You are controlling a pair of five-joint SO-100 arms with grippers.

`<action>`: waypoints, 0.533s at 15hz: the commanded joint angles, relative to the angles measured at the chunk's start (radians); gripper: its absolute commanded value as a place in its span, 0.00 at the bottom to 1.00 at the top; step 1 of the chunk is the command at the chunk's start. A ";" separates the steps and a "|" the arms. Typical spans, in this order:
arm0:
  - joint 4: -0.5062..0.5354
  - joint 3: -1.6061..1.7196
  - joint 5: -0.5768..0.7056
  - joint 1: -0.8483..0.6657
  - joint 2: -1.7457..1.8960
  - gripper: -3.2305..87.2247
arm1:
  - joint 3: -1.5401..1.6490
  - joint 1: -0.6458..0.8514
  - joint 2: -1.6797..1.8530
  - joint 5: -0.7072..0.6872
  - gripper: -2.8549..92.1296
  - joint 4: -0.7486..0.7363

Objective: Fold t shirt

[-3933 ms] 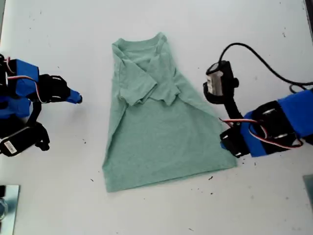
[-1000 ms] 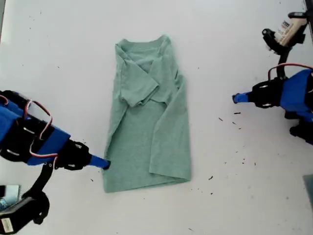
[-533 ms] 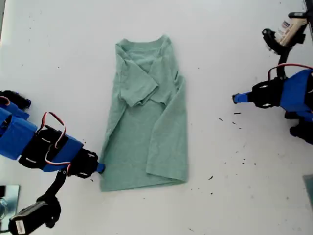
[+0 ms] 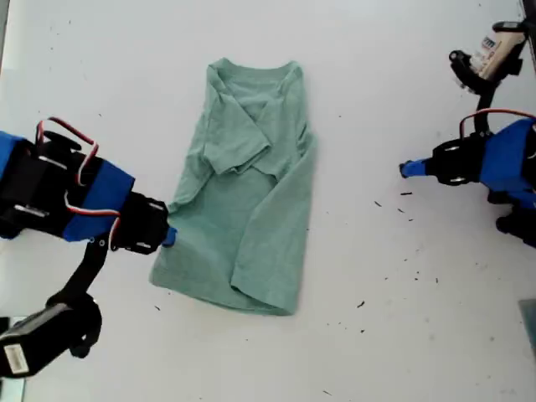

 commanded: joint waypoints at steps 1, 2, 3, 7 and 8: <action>0.006 -0.272 0.043 0.032 -0.156 0.03 | 0.052 0.003 0.017 0.009 0.06 0.006; 0.006 -0.465 0.087 0.063 -0.282 0.03 | 0.052 0.005 0.017 0.009 0.06 0.006; 0.005 -0.680 0.127 0.084 -0.416 0.03 | 0.052 0.005 0.017 0.011 0.06 0.008; -0.325 -0.744 0.313 0.008 -0.635 0.12 | 0.052 0.003 0.017 0.017 0.06 0.009; -0.426 -0.752 0.382 -0.014 -0.676 0.29 | 0.052 0.002 0.017 0.020 0.06 0.009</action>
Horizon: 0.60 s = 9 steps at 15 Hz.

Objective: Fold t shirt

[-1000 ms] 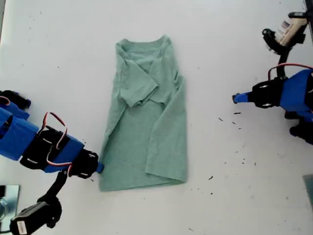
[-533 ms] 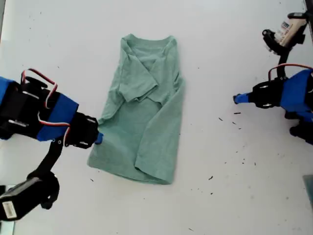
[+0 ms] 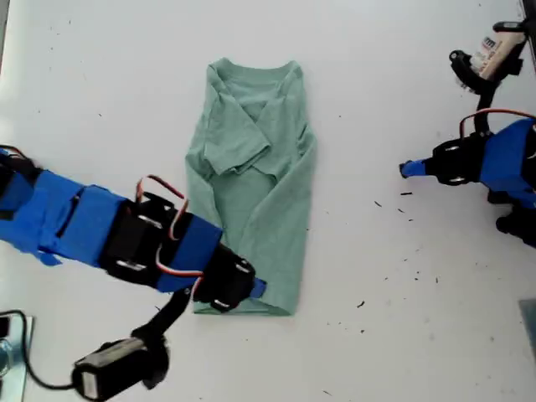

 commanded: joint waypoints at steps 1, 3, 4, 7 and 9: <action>-0.160 -0.052 0.097 -0.049 0.020 0.31 | 0.052 -0.002 0.017 0.015 0.06 0.012; -0.098 0.009 0.094 -0.052 0.192 0.31 | 0.052 -0.005 0.017 0.020 0.06 0.014; -0.049 0.075 0.089 -0.072 0.291 0.28 | 0.052 0.000 0.017 0.018 0.06 0.014; 0.032 0.436 0.025 -0.158 0.640 0.14 | 0.052 0.002 0.017 0.015 0.06 0.014; -0.051 0.899 -0.029 -0.238 0.965 0.05 | 0.052 0.000 0.017 0.015 0.06 0.014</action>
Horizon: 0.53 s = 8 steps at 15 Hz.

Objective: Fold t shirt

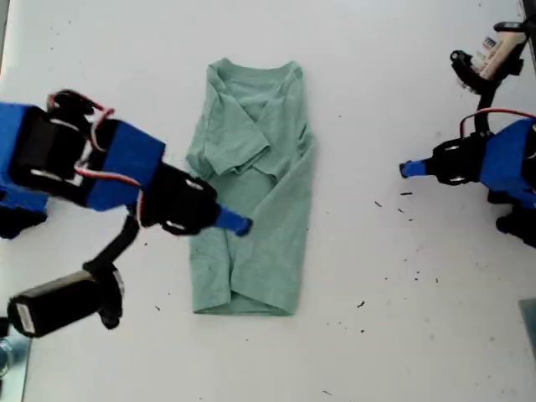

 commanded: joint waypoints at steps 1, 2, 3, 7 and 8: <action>-0.074 0.503 -0.089 -0.091 0.419 0.03 | 0.052 -0.002 0.017 0.006 0.06 0.014; -0.094 0.699 -0.140 -0.109 0.545 0.03 | 0.052 -0.003 0.017 0.008 0.06 0.014; -0.124 0.856 -0.187 -0.109 0.638 0.03 | 0.052 -0.003 0.017 0.008 0.06 0.014; -0.261 1.269 -0.344 -0.057 0.848 0.03 | 0.052 -0.002 0.017 0.014 0.06 0.014; -0.268 1.338 -0.357 -0.058 0.919 0.03 | 0.052 -0.002 0.017 0.017 0.06 0.017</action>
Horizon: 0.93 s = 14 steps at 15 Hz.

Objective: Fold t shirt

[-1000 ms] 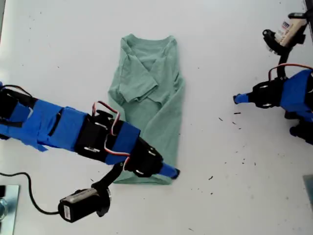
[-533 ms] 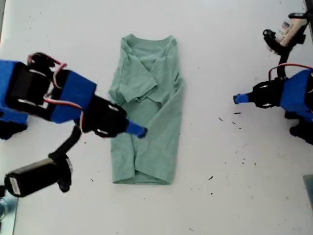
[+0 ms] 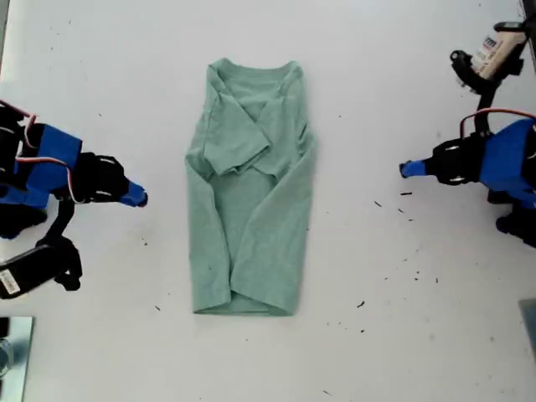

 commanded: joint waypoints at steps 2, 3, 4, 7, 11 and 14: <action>0.014 0.143 -0.031 0.002 0.229 0.03 | 0.052 -0.002 0.017 0.015 0.06 0.017; 0.026 0.156 -0.020 -0.011 0.250 0.03 | 0.052 -0.002 0.017 0.017 0.06 0.017; 0.025 0.155 -0.021 -0.011 0.247 0.03 | 0.052 -0.002 0.017 0.018 0.06 0.017; 0.121 -0.137 -0.026 0.040 0.100 0.03 | -0.164 -0.149 -0.021 0.089 0.06 0.006; 0.382 -0.971 0.071 0.210 -0.569 0.03 | -1.081 -0.446 -0.974 0.195 0.06 -0.014; 0.397 -1.218 0.147 0.264 -0.834 0.38 | -1.617 -0.543 -1.471 0.160 0.34 0.000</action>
